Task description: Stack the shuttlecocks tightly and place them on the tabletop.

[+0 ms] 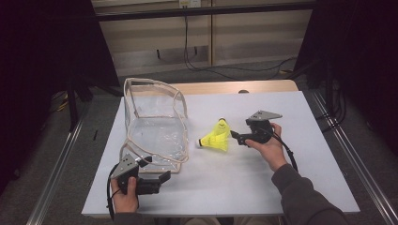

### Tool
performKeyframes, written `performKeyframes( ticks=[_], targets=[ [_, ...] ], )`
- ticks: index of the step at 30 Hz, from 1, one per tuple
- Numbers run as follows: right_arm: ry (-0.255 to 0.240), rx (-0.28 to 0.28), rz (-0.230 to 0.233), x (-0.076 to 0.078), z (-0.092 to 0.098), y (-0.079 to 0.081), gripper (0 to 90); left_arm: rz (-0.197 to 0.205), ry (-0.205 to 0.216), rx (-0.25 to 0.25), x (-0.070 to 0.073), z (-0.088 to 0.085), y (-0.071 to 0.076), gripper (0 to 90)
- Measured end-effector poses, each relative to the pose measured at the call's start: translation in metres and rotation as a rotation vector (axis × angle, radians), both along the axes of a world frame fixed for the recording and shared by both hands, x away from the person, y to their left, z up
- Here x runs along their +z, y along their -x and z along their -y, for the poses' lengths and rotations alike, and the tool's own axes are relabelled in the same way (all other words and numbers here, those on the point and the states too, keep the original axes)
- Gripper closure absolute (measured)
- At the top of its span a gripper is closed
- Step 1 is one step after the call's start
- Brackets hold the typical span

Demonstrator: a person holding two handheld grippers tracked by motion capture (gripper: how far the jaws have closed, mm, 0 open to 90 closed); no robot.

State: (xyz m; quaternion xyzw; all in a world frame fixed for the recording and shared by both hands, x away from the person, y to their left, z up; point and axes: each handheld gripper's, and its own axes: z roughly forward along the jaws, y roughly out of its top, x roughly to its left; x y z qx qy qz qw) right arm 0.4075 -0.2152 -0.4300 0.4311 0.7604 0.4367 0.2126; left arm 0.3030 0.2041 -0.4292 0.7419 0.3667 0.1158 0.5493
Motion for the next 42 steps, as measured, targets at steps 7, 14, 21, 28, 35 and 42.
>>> performKeyframes(
  ticks=[7,14,21,28,35,42],
  targets=[
    [-0.007,-0.026,-0.014,-0.002,0.002,-0.005,18.1,0.000,0.000,0.003,0.000,0.000,0.000,3.4],
    [0.002,-0.042,-0.017,-0.002,-0.001,-0.009,19.0,-0.001,0.000,0.002,0.000,-0.001,0.000,3.4],
    [0.009,-0.031,-0.026,-0.004,-0.006,-0.011,26.9,-0.002,-0.006,-0.001,0.000,-0.001,0.000,3.4],
    [0.029,-0.001,-0.024,-0.006,-0.013,-0.013,38.4,-0.004,-0.003,0.002,0.000,-0.001,0.000,3.4],
    [0.057,0.016,-0.013,-0.007,-0.018,-0.016,49.4,-0.005,-0.004,0.002,-0.001,-0.001,0.000,3.4],
    [0.078,0.018,-0.009,-0.011,-0.021,-0.019,57.8,-0.006,-0.002,0.003,-0.001,-0.001,-0.001,3.4]
  ],
)
